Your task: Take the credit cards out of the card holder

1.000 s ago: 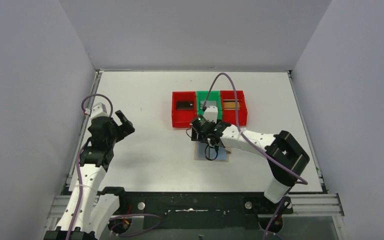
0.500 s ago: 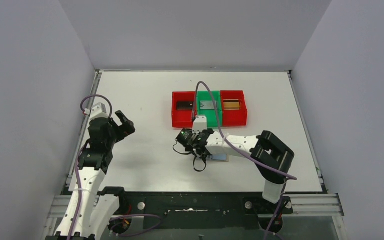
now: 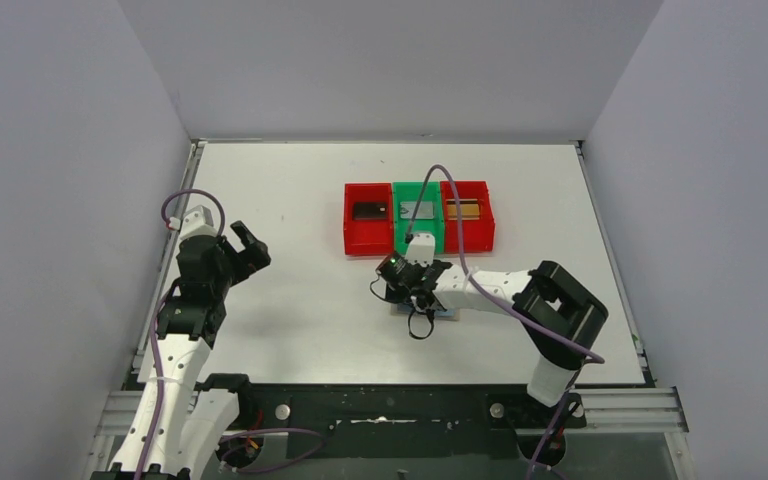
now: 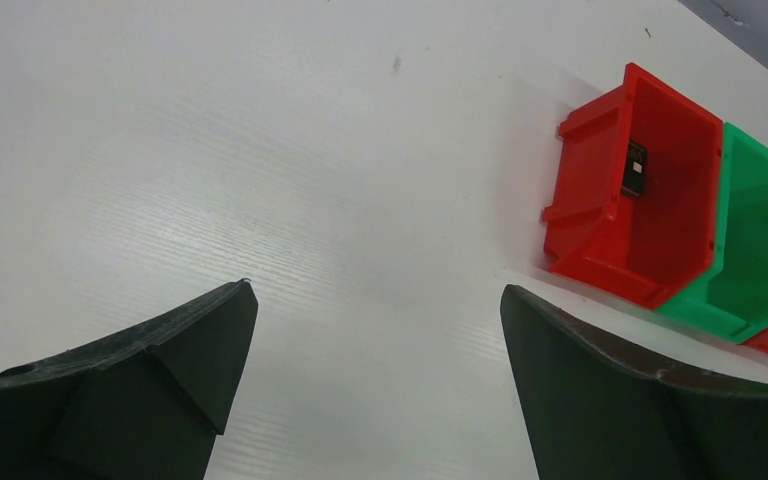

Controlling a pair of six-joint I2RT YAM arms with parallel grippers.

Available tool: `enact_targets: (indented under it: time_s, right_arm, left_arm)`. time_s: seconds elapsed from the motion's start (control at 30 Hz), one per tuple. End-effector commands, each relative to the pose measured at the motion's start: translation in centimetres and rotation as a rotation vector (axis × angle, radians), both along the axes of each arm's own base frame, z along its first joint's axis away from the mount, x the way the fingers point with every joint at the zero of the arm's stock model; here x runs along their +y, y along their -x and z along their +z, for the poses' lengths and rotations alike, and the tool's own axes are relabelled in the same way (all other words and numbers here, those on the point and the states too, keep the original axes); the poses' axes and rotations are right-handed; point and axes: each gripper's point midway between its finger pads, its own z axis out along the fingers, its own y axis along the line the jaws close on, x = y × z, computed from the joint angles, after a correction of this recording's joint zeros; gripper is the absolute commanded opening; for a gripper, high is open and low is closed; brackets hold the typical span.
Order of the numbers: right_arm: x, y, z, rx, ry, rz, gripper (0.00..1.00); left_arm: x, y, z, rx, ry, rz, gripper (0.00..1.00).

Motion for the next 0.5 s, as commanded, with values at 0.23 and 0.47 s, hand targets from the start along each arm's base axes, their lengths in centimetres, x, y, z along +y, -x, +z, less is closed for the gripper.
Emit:
enact_targets:
  time_s: [0.23,0.47]
  right_arm:
    - [2.15,-0.01,1.41,-0.061,-0.164,0.073,0.64]
    - [1.73,0.14,1.73,-0.071,-0.207,0.056,0.63]
  left_arm:
    - [0.22,-0.63,2.02,-0.071,0.0,0.008,0.96]
    - [0.13,-0.64,1.95,-0.068,0.003,0.004,0.96]
